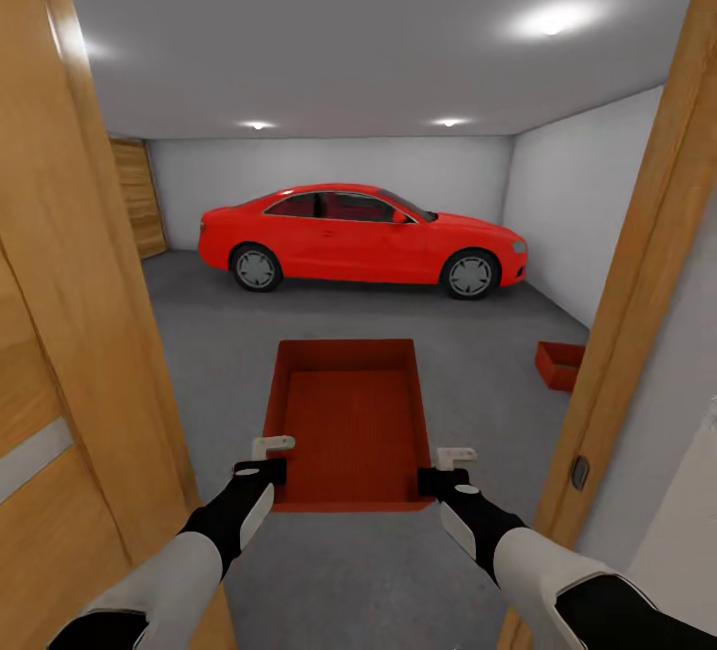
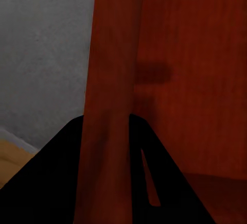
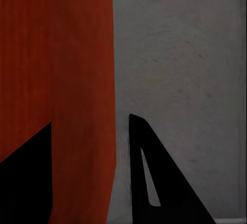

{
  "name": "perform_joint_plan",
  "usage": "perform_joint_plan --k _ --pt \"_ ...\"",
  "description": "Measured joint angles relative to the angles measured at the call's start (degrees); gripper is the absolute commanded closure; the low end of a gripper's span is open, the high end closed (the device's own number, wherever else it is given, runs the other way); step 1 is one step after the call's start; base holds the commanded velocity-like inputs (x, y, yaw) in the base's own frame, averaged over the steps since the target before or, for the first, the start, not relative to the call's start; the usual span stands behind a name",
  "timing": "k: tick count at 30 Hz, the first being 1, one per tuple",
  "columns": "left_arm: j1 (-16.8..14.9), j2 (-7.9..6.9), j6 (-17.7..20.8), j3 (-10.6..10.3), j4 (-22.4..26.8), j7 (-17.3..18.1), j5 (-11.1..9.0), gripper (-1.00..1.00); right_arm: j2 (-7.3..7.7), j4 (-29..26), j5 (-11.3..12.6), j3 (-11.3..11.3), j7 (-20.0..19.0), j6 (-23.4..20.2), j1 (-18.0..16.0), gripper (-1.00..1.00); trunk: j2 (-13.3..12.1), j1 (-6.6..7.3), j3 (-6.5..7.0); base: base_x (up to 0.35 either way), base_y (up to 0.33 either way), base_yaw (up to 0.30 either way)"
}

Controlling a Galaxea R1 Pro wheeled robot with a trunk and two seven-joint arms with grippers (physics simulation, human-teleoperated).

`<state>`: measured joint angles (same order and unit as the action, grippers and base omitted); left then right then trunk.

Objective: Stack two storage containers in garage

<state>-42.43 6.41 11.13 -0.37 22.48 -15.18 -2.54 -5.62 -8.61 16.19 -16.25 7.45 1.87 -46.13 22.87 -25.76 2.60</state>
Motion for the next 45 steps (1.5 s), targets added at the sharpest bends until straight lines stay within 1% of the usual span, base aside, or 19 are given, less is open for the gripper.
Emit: perform_joint_plan --k 4,8,11,19,25,29,45 --pt "0.0 0.00 0.0 0.0 0.0 0.0 0.0 1.00 0.00 0.0 0.0 0.0 0.0 0.0 0.0 1.00 0.0 0.00 0.00 0.003 0.002 -0.212" --pt "0.0 0.22 0.0 0.0 0.0 -0.3 0.1 1.00 0.20 0.0 0.0 0.0 -0.3 0.0 0.0 1.00 0.0 0.00 0.00 0.000 0.000 -0.056" --pt "0.0 -0.04 0.0 0.1 0.0 0.1 0.1 1.00 -0.05 0.0 0.0 0.0 0.1 0.0 0.0 1.00 0.0 0.00 0.00 0.000 0.000 -0.013" --pt "0.0 -0.01 0.0 0.1 0.0 0.0 0.1 1.00 -0.03 0.0 0.0 0.0 0.0 0.0 0.0 1.00 0.0 0.00 0.00 0.013 0.000 -0.001" --pt "0.0 0.38 0.0 0.0 0.0 -0.5 0.1 1.00 0.33 0.0 0.1 0.0 -0.5 0.0 0.0 1.00 0.0 0.03 0.00 0.230 0.114 0.000" --pt "0.0 -0.04 0.0 0.1 0.0 0.1 0.1 1.00 -0.05 0.0 0.0 0.0 0.0 0.0 0.0 1.00 0.0 0.01 0.00 0.163 0.086 0.000" --pt "0.0 0.03 0.0 0.1 0.0 0.0 0.1 1.00 0.01 0.0 0.0 0.0 0.0 0.0 0.0 1.00 0.0 0.00 0.00 0.018 0.005 0.000"
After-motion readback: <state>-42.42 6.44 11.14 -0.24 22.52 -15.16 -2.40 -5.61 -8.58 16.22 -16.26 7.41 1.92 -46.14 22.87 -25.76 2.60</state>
